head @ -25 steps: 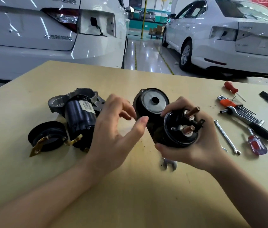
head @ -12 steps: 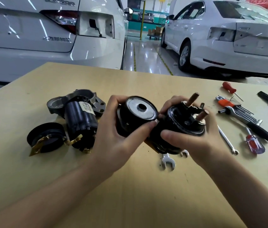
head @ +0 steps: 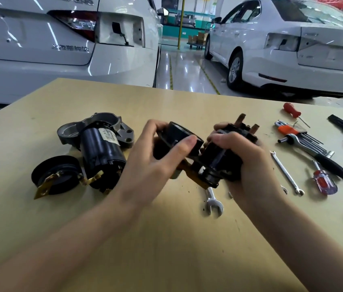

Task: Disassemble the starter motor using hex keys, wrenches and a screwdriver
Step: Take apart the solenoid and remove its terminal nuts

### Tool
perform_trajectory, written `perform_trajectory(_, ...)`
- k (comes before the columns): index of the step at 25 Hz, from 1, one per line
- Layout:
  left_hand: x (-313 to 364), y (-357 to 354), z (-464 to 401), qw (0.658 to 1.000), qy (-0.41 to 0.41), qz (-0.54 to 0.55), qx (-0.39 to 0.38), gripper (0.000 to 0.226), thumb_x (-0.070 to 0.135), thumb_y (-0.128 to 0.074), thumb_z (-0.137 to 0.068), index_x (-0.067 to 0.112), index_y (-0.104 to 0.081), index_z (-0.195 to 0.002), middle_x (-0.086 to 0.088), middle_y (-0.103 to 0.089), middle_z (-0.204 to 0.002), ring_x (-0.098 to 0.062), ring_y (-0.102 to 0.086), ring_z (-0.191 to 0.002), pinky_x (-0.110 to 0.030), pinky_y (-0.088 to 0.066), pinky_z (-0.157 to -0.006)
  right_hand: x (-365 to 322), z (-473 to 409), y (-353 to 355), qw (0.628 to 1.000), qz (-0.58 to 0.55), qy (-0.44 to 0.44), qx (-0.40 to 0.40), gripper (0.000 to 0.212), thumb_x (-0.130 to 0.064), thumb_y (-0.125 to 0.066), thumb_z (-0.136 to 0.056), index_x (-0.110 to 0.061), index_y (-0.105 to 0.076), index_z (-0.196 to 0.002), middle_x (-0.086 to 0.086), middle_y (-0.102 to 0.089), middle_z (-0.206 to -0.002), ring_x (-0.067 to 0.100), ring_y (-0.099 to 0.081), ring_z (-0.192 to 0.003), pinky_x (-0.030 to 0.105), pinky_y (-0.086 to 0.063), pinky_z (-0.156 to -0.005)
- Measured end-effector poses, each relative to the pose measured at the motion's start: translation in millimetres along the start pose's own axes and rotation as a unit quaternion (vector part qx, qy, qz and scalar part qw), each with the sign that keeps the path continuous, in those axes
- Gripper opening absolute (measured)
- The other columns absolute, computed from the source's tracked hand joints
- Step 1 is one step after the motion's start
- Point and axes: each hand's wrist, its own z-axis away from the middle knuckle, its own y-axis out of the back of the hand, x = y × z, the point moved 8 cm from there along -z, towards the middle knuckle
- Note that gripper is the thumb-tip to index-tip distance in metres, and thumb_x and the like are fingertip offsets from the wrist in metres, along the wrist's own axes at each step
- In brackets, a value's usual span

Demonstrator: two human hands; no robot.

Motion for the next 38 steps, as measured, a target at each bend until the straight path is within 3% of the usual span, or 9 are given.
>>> perform_trajectory(5, -35, -12, 0, 0.963, 0.225, 0.105, -0.102, 0.057, 0.075, -0.056, -0.065, 0.032, -0.072, -0.098, -0.009, -0.072, -0.1, -0.03, -0.068, -0.097, -0.052, -0.051, -0.092, 16, -6, 11, 0.989, -0.056, -0.131, 0.038, 0.002, -0.018, -0.064, -0.056, -0.016, -0.064, -0.058, 0.005, -0.053, -0.07, 0.02, -0.053, -0.061, 0.034, -0.049, -0.06)
perform_trajectory(11, -30, -20, 5, 0.952, 0.235, 0.173, -0.095, 0.022, 0.044, -0.071, -0.069, 0.023, -0.076, -0.072, -0.003, -0.071, -0.077, -0.016, -0.068, -0.066, -0.03, -0.055, -0.055, 31, -4, 2, 0.978, -0.069, -0.198, 0.005, 0.029, -0.022, -0.076, -0.042, -0.014, -0.061, -0.066, 0.006, -0.056, -0.067, 0.019, -0.056, -0.056, 0.032, -0.05, -0.06)
perform_trajectory(16, -23, -10, 5, 0.978, 0.173, 0.113, -0.026, 0.048, 0.044, -0.083, -0.051, 0.01, -0.071, -0.082, -0.007, -0.072, -0.077, -0.018, -0.068, -0.062, -0.026, -0.051, -0.048, 34, -4, 1, 0.985, 0.009, -0.175, 0.005, 0.046, -0.025, -0.083, -0.049, -0.008, -0.066, -0.089, 0.011, -0.059, -0.082, 0.022, -0.062, -0.072, 0.03, -0.054, -0.059)
perform_trajectory(18, -23, -9, 4, 0.979, 0.17, 0.109, -0.032, 0.056, 0.045, -0.08, -0.05, 0.007, -0.067, -0.088, -0.006, -0.071, -0.076, -0.019, -0.067, -0.059, -0.027, -0.051, -0.048, 31, -4, 1, 0.987, 0.005, -0.159, 0.003, 0.036, -0.015, -0.079, -0.051, -0.012, -0.066, -0.085, 0.011, -0.057, -0.082, 0.023, -0.06, -0.074, 0.034, -0.052, -0.061)
perform_trajectory(21, -18, -14, 5, 0.975, 0.162, 0.138, -0.065, 0.029, 0.04, -0.077, -0.056, 0.016, -0.069, -0.07, -0.001, -0.066, -0.065, -0.018, -0.061, -0.05, -0.026, -0.048, -0.046, 21, -4, -3, 0.992, -0.017, -0.128, -0.008, 0.009, -0.014, -0.069, -0.055, -0.02, -0.064, -0.059, 0.005, -0.056, -0.07, 0.02, -0.059, -0.067, 0.034, -0.049, -0.06)
perform_trajectory(25, -19, -20, 9, 0.966, 0.169, 0.161, -0.107, 0.019, 0.039, -0.073, -0.061, 0.021, -0.07, -0.06, 0.002, -0.064, -0.062, -0.013, -0.058, -0.049, -0.023, -0.047, -0.046, 24, -2, -7, 0.991, -0.015, -0.133, -0.026, 0.006, -0.011, -0.065, -0.057, -0.015, -0.06, -0.057, 0.005, -0.055, -0.066, 0.02, -0.059, -0.061, 0.028, -0.048, -0.054)
perform_trajectory(31, -21, -24, 10, 0.952, 0.205, 0.191, -0.123, 0.027, 0.048, -0.079, -0.062, 0.021, -0.076, -0.069, 0.001, -0.069, -0.071, -0.012, -0.062, -0.057, -0.025, -0.051, -0.049, 24, -5, -3, 0.99, -0.005, -0.139, -0.016, 0.007, -0.015, -0.066, -0.056, -0.017, -0.059, -0.057, 0.005, -0.055, -0.067, 0.021, -0.055, -0.062, 0.03, -0.045, -0.056)
perform_trajectory(35, -21, -18, 8, 0.932, 0.234, 0.251, -0.117, 0.066, 0.067, -0.051, -0.076, 0.007, -0.075, -0.092, -0.013, -0.072, -0.087, -0.024, -0.07, -0.071, -0.033, -0.056, -0.059, 21, -6, 1, 0.988, -0.06, -0.139, -0.019, 0.015, -0.013, -0.064, -0.061, -0.02, -0.058, -0.049, -0.001, -0.052, -0.057, 0.015, -0.052, -0.05, 0.028, -0.047, -0.056)
perform_trajectory(38, -23, -16, 8, 0.936, 0.252, 0.194, -0.148, 0.073, 0.063, -0.053, -0.074, 0.002, -0.063, -0.112, -0.021, -0.07, -0.102, -0.032, -0.07, -0.089, -0.037, -0.058, -0.068, 22, -11, 13, 0.984, -0.097, -0.15, 0.022, 0.014, -0.018, -0.066, -0.054, -0.017, -0.052, -0.054, 0.0, -0.051, -0.054, 0.017, -0.052, -0.048, 0.032, -0.047, -0.061)
